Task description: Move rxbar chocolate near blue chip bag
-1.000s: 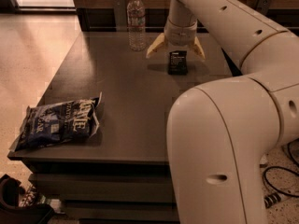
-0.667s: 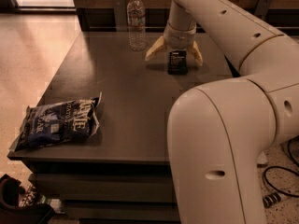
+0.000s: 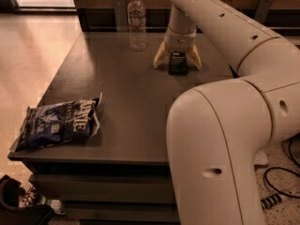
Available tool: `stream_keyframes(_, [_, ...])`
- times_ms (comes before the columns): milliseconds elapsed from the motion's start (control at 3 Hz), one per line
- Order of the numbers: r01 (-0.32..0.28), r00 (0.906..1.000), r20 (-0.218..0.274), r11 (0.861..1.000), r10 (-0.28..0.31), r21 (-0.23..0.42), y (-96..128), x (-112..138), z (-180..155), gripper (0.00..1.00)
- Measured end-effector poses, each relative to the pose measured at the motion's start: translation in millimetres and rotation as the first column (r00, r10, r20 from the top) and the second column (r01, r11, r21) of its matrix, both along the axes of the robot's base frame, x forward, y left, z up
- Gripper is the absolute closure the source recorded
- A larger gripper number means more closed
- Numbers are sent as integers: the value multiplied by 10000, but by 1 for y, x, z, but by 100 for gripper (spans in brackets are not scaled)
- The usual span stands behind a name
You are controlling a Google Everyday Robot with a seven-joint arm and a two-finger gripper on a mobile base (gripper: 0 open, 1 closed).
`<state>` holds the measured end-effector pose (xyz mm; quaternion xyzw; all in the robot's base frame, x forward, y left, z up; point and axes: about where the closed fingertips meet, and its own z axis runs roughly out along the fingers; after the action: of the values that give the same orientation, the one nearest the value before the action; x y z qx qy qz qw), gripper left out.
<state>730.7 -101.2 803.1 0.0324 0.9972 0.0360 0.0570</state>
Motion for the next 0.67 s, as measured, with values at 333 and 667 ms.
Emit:
stream_keyframes(333, [-1, 10000, 4, 10000, 1, 3, 0, 0, 4, 57])
stream_keyframes(667, [0, 10000, 4, 10000, 0, 2, 0, 0, 14, 82])
